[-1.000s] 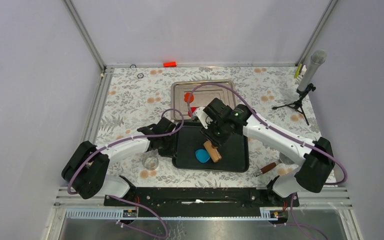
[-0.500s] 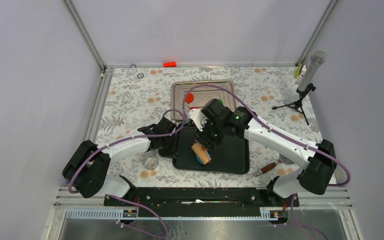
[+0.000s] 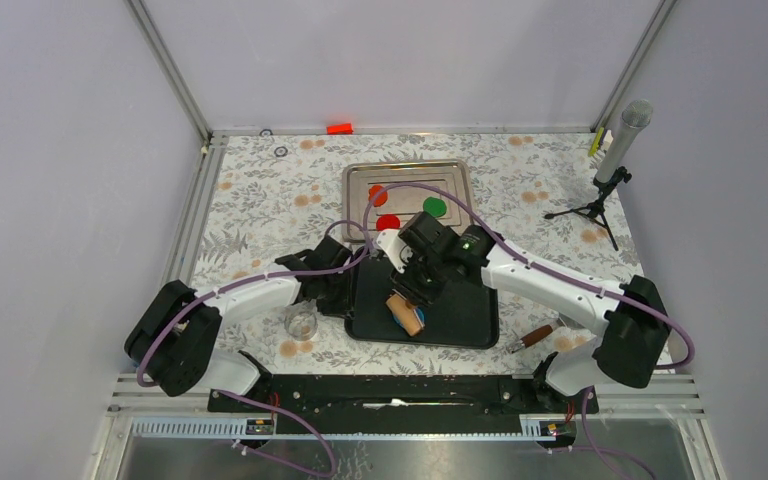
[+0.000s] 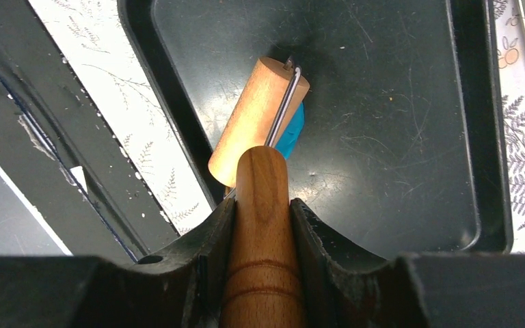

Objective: Roll out the dumpling wrappers from the dough
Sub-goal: Flatten out the dough on the work surface.

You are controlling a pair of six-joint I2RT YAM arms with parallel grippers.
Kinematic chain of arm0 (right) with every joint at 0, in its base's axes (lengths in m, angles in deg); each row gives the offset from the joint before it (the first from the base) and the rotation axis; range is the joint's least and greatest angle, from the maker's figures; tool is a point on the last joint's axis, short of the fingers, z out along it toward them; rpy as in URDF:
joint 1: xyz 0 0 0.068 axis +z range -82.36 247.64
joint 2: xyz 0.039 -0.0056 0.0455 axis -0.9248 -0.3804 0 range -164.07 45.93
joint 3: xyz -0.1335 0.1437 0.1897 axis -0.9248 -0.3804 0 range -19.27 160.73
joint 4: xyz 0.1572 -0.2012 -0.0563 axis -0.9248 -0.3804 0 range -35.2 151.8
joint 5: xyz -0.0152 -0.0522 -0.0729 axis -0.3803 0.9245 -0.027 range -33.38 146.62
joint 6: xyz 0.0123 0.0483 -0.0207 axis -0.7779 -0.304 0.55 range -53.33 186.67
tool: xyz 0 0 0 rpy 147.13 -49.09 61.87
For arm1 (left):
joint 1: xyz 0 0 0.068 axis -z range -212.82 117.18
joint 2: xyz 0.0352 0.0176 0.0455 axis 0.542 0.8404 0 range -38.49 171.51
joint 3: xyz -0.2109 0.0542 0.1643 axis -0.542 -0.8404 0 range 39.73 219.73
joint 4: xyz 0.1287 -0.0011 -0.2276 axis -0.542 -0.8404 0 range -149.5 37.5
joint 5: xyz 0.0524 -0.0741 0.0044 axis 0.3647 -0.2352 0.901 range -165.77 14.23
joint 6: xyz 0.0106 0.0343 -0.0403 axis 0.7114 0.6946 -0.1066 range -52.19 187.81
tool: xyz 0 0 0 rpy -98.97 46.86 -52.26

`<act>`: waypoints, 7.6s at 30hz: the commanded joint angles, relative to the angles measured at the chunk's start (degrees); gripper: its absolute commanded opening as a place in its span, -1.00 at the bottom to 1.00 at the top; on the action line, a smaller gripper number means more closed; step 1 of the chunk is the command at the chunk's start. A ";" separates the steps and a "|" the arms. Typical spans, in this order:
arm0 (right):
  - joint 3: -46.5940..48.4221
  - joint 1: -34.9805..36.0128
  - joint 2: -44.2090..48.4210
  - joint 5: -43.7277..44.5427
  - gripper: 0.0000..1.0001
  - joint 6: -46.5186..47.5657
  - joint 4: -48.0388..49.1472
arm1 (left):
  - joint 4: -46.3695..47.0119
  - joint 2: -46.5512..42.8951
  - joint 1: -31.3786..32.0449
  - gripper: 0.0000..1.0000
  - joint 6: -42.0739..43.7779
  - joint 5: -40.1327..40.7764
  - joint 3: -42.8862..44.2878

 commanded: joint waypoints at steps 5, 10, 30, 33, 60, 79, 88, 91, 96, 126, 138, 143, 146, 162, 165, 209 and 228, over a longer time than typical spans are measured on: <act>-1.53 -0.26 2.88 18.46 -1.00 2.46 0.76 | 0.29 -3.45 0.19 -1.00 1.05 -3.14 -0.35; -2.52 -0.26 4.39 18.61 -1.00 2.10 2.22 | 0.36 -3.78 0.19 -1.00 1.00 -2.90 -0.58; 4.94 -0.26 6.38 26.57 -1.00 -7.95 -2.46 | 0.86 -4.18 0.20 -1.00 1.04 -3.33 -0.98; 5.26 -0.25 4.67 27.91 -1.00 -14.77 -5.34 | 0.73 -4.02 0.23 -1.00 1.05 -3.39 -1.01; 13.15 -0.29 3.54 13.88 -1.00 -27.50 -15.84 | 0.59 -3.74 0.28 -1.00 0.71 -3.07 -0.99; -1.24 -0.43 1.73 33.11 -1.00 -14.86 -5.82 | 1.56 -4.77 0.27 -1.00 -1.70 0.50 -1.07; 3.80 -0.43 -2.89 26.52 -1.00 -17.97 -9.26 | 0.29 -5.42 0.28 -1.00 -1.42 1.42 -1.20; 5.61 -0.44 -3.40 23.63 -1.00 -18.68 -11.36 | 0.22 -5.87 0.28 -1.00 -1.33 1.54 -1.41; 11.25 -0.42 -5.31 23.62 -1.00 -20.96 -19.89 | 0.10 -5.76 0.23 -1.00 -1.34 1.77 -1.30; 18.94 -3.52 -13.16 17.20 -1.00 -22.28 -21.06 | 1.49 -4.08 0.28 -1.00 -1.31 1.10 -1.48; 4.94 -4.10 -10.64 7.44 -1.00 -20.72 -9.16 | 0.62 -5.03 0.28 -1.00 0.28 -0.29 -1.37; 1.67 -4.21 -10.13 6.85 -1.00 -21.42 -4.98 | 0.81 -5.79 0.28 -1.00 -0.23 -0.29 -2.11; 0.44 -4.29 -10.63 6.05 -1.00 -21.38 -3.54 | 0.89 -5.92 0.28 -1.00 -0.22 -0.41 -2.14; -9.54 -6.15 -2.22 11.53 -1.00 -19.47 7.26 | 2.39 -7.13 0.27 -1.00 0.07 -3.33 -2.73; -13.20 -6.15 -0.58 11.47 -1.00 -19.69 11.59 | 2.92 -6.94 0.28 -1.00 0.23 -4.25 -2.75; -19.45 -6.14 18.21 8.29 -1.00 -29.00 16.66 | 1.24 -7.68 0.28 -1.00 0.28 -4.11 -1.22; -36.47 -6.14 27.28 6.01 -1.00 -35.47 31.46 | 3.18 -9.10 0.20 -1.00 -3.96 -3.56 -3.12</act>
